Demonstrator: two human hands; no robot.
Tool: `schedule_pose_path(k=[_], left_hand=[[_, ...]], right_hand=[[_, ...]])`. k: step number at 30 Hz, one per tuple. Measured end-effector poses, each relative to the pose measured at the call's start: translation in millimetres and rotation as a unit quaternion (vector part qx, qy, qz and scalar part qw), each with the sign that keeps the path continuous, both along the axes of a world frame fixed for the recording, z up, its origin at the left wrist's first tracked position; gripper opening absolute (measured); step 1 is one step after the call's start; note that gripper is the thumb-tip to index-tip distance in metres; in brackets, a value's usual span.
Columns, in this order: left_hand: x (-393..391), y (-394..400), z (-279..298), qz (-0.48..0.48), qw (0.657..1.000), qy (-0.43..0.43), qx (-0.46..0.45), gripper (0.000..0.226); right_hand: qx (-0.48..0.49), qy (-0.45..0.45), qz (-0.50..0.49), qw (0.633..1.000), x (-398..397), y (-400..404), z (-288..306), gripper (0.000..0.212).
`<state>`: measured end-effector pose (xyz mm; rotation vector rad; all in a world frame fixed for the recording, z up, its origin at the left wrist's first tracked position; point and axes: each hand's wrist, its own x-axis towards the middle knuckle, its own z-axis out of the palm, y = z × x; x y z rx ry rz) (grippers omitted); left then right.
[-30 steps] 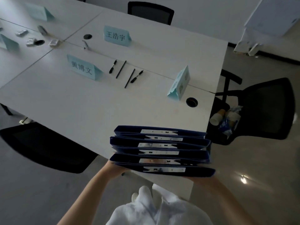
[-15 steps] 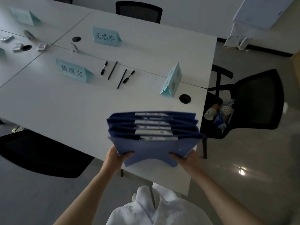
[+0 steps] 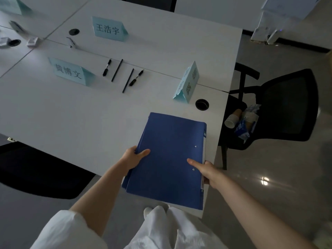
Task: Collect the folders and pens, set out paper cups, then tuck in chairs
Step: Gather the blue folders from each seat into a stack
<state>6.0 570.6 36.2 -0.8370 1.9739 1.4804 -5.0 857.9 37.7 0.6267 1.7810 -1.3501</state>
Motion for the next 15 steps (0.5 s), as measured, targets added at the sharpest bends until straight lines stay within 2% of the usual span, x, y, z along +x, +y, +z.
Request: schedule_pose_path(k=[3, 9, 15], left_hand=[[0.1, 8.0, -12.7, 0.004, 1.000, -0.014, 0.006, 0.041], [-3.0, 16.3, -24.6, 0.034, 0.998, -0.046, 0.022, 0.038], [-13.8, 20.7, -24.6, 0.025, 0.998, -0.062, -0.021, 0.045]], right_hand=[[0.021, 0.007, -0.004, 1.000, 0.8, 1.1, -11.7, 0.046], [0.021, -0.039, -0.038, 0.998, -2.7, -5.7, -28.7, 0.049], [-0.003, -0.044, -0.095, 0.995, -3.8, -6.9, -25.8, 0.025]])
